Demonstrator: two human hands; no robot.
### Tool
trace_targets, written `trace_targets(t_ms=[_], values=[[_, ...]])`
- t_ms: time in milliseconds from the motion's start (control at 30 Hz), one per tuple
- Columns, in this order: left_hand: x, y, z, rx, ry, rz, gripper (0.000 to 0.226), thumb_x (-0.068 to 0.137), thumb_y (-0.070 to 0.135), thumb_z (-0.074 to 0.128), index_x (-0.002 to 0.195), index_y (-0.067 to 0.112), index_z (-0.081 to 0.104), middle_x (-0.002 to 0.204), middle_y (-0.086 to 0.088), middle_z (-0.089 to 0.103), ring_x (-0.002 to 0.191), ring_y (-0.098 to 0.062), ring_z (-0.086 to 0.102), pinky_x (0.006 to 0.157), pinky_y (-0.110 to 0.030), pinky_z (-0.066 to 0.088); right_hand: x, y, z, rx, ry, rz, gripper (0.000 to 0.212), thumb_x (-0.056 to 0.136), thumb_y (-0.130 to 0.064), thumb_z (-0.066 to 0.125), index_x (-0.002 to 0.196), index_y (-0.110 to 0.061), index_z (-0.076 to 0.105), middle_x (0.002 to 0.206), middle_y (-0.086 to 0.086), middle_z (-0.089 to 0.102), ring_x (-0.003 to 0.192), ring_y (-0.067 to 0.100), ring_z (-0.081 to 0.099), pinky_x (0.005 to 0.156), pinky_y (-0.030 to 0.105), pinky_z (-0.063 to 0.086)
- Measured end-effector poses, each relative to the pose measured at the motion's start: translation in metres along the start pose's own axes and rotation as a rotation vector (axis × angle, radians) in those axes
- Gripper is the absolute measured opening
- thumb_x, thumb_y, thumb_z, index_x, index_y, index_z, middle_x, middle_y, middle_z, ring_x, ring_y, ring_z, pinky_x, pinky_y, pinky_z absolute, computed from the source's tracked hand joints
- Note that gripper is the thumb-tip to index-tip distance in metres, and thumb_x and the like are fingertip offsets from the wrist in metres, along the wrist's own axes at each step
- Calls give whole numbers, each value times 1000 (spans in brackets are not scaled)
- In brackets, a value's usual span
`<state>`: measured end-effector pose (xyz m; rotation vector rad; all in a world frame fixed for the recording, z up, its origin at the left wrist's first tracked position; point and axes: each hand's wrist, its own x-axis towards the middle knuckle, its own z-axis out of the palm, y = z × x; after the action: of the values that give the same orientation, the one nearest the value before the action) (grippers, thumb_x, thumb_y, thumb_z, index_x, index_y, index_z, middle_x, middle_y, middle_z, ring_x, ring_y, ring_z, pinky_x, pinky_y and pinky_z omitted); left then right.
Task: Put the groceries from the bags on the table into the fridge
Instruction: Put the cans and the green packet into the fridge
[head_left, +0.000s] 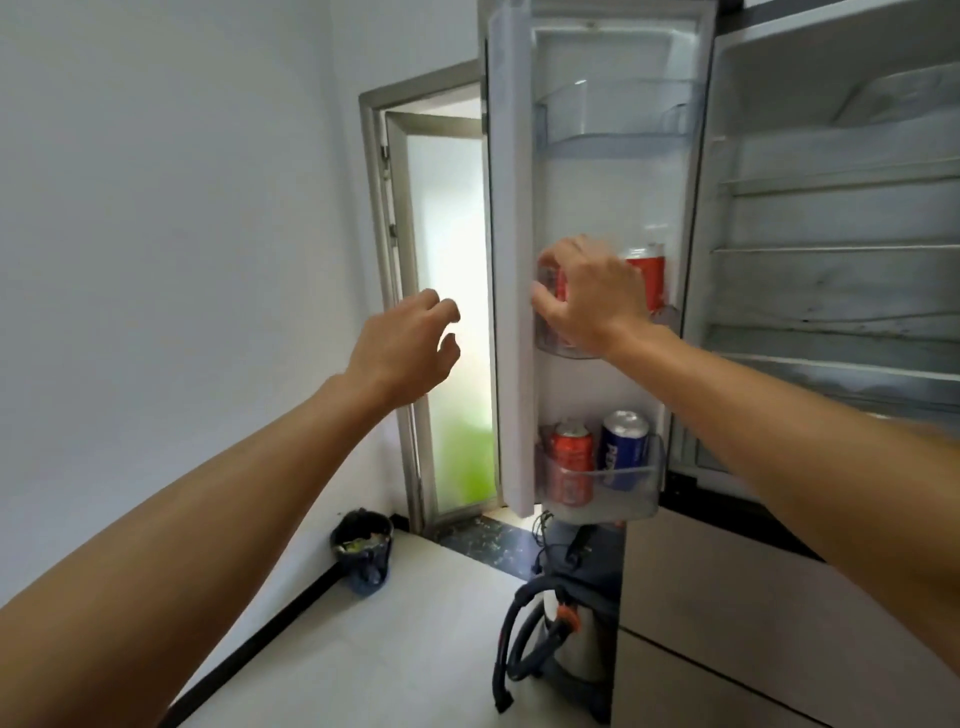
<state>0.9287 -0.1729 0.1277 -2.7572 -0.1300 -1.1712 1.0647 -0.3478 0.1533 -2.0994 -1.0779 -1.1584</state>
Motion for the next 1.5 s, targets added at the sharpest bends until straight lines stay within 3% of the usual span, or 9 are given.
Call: trace_targets(t_ms=[100, 267, 400, 600, 700, 833, 967, 1167, 1500], values=[[-68, -45, -20, 67, -164, -84, 30, 94, 28, 50, 120, 17, 59, 113, -2, 61, 100, -24, 61, 80, -38, 51, -21, -76, 22, 121, -120, -36, 28, 89, -38, 57, 109, -21, 64, 100, -6, 67, 86, 18, 64, 75, 36, 52], [-205, -130, -58, 216, -431, -247, 30, 96, 32, 47, 119, 17, 58, 112, -2, 61, 96, -22, 60, 78, -35, 49, -74, -209, 76, 223, -382, -105, 30, 90, -38, 57, 115, -22, 61, 105, -7, 67, 92, 20, 64, 73, 29, 41], [-314, -191, -97, 300, -550, -406, 28, 95, 30, 46, 117, 16, 59, 109, -3, 62, 90, -22, 60, 73, -30, 45, -114, -313, 124, 296, -545, -208, 35, 92, -44, 54, 121, -24, 59, 111, -7, 66, 96, 18, 62, 82, 34, 49], [-448, -265, -164, 366, -663, -672, 22, 94, 28, 47, 110, 16, 58, 107, -4, 60, 87, -23, 60, 71, -33, 47, -148, -468, 185, 382, -683, -406, 37, 94, -44, 51, 124, -23, 57, 118, -4, 63, 100, 19, 61, 83, 33, 46], [-504, -297, -193, 435, -725, -784, 24, 93, 30, 47, 110, 19, 58, 109, -4, 60, 96, -26, 60, 83, -40, 48, -159, -547, 210, 431, -722, -497, 38, 95, -44, 51, 126, -23, 56, 120, -4, 63, 101, 18, 61, 84, 33, 48], [-571, -346, -221, 489, -727, -891, 23, 91, 25, 49, 107, 16, 62, 121, -7, 59, 104, -25, 61, 96, -43, 45, -169, -652, 246, 521, -753, -618, 36, 95, -42, 51, 123, -21, 57, 118, -4, 63, 98, 18, 61, 82, 31, 49], [-625, -406, -241, 470, -729, -1026, 29, 89, 24, 47, 115, 16, 59, 116, -4, 64, 93, -24, 65, 77, -41, 55, -174, -753, 288, 614, -794, -718, 33, 92, -40, 53, 119, -22, 59, 119, -3, 63, 99, 21, 62, 81, 35, 50], [-687, -483, -271, 464, -737, -1202, 30, 90, 24, 46, 116, 25, 59, 103, 4, 67, 91, -21, 66, 67, -31, 50, -175, -884, 341, 661, -865, -870, 35, 89, -41, 55, 119, -24, 58, 118, -1, 63, 105, 25, 61, 82, 36, 47], [-797, -595, -309, 397, -778, -1380, 22, 93, 24, 46, 108, 15, 58, 107, -3, 59, 93, -27, 60, 72, -36, 47, -211, -1061, 400, 659, -946, -999, 34, 89, -37, 52, 120, -22, 59, 117, 2, 64, 98, 25, 64, 76, 36, 50]])
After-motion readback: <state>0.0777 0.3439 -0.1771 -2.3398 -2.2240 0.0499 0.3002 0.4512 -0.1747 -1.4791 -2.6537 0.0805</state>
